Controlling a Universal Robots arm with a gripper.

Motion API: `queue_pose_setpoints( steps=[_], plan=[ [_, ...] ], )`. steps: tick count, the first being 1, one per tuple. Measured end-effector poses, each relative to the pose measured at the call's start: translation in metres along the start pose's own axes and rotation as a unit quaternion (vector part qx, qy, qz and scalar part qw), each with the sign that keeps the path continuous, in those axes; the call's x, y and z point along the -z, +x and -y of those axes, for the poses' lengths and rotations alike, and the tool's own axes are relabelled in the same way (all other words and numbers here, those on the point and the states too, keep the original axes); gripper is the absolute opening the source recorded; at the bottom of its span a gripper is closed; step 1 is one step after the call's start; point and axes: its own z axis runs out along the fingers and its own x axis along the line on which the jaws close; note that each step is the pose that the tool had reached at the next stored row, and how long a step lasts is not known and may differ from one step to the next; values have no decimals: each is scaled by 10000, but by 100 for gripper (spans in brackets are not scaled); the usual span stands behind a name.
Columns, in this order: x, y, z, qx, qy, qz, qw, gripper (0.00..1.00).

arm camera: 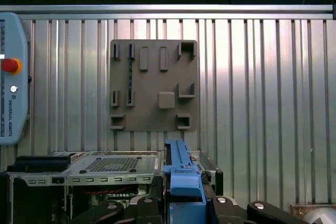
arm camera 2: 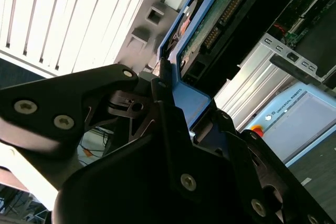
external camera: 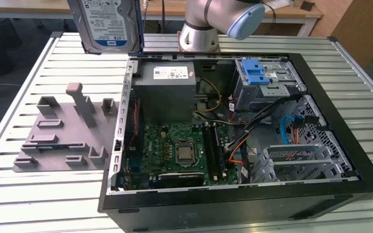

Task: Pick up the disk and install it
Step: 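Pick up the disk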

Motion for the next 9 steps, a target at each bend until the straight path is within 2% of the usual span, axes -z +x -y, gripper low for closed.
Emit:
queue_pose_setpoints(
  steps=[9],
  plan=[
    [3,-1,112,0,0,0,10000,36]
  ],
)
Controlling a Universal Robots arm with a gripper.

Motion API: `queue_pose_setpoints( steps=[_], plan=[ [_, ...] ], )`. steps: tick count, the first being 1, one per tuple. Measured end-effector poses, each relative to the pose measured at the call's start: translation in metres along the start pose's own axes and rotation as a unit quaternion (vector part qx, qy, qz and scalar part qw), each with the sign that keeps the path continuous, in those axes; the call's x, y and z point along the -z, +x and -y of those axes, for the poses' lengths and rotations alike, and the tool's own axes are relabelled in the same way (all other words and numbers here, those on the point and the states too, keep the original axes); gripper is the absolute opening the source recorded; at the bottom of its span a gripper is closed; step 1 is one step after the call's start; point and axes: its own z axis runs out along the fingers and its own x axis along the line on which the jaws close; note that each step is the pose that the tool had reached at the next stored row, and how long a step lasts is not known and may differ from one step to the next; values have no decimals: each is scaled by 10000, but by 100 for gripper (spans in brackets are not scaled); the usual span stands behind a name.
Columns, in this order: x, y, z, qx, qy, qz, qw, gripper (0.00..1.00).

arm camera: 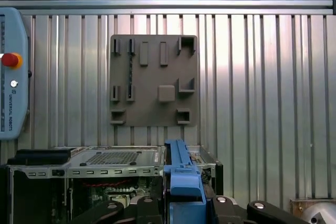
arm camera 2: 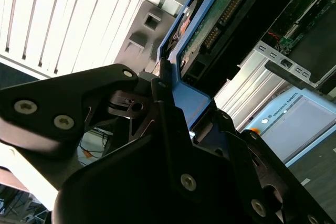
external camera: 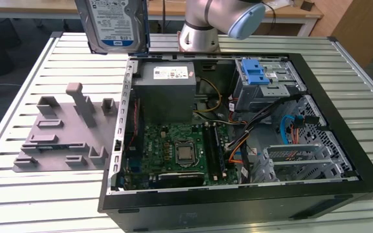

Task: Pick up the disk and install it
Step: 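Pick up the disk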

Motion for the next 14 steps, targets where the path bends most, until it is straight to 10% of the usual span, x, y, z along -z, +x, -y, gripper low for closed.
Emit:
queue_pose_setpoints(
  steps=[14],
  plan=[
    [4,2,161,0,0,0,10000,36]
  ],
)
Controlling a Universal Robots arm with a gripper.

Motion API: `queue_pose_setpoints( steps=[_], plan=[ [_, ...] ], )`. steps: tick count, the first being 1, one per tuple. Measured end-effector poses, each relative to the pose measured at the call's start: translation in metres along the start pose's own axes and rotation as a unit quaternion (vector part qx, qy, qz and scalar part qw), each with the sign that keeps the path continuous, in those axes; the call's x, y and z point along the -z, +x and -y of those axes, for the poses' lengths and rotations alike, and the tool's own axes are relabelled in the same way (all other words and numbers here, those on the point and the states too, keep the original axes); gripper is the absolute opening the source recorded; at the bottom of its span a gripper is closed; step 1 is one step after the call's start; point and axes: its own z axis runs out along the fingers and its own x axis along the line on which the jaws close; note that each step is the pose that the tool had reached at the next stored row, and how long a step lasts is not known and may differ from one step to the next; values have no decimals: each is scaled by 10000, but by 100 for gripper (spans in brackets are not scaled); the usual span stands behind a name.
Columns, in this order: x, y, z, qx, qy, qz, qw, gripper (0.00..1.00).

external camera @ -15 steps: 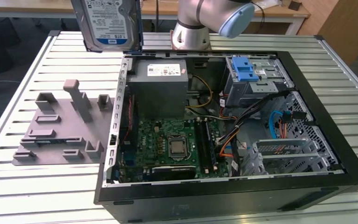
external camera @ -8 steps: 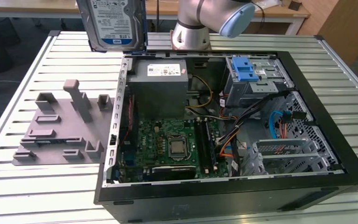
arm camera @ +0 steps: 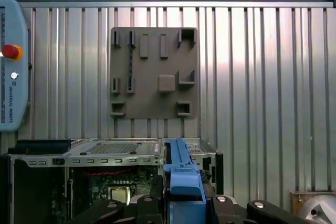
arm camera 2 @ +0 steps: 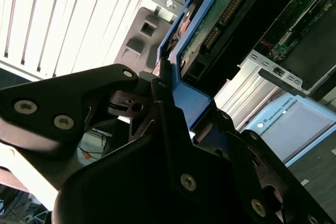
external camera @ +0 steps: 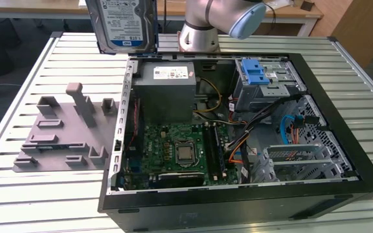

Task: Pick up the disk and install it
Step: 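Pick up the disk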

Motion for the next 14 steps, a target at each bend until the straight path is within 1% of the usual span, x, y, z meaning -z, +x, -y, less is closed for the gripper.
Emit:
queue_pose_setpoints(
  steps=[9,14],
  plan=[
    [2,18,80,0,0,0,10000,36],
    [5,38,157,0,-3,0,10000,36]
  ],
)
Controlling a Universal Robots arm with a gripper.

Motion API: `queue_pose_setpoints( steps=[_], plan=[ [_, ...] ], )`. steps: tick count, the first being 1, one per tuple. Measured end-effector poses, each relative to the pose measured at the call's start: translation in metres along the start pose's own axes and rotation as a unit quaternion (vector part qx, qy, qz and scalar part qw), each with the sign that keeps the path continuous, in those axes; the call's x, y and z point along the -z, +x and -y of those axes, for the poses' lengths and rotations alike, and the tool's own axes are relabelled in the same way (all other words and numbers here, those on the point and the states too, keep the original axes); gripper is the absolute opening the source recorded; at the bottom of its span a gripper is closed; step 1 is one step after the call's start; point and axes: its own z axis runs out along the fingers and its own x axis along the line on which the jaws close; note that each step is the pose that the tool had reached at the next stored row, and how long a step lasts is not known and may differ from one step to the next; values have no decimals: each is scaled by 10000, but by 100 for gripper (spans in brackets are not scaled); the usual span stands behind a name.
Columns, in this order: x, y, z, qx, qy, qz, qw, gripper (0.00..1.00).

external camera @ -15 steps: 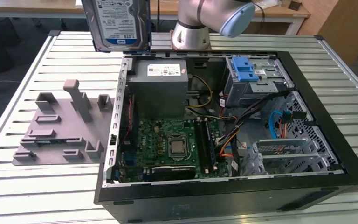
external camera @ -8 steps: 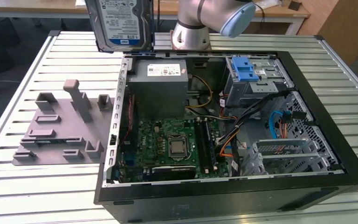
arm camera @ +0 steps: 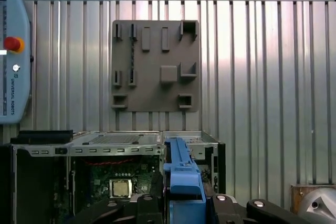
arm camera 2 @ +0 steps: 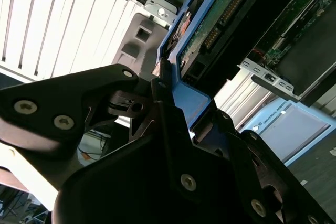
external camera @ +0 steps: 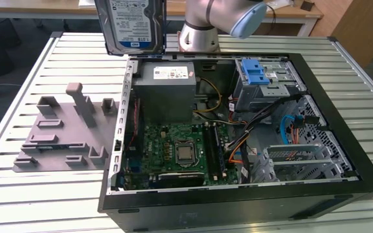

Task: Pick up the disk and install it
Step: 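Pick up the disk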

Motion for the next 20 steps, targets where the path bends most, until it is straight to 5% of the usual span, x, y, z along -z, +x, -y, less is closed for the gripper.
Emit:
queue_pose_setpoints(
  steps=[7,20],
  plan=[
    [4,35,139,0,-1,0,10000,36],
    [6,68,193,0,-1,0,10000,36]
  ],
)
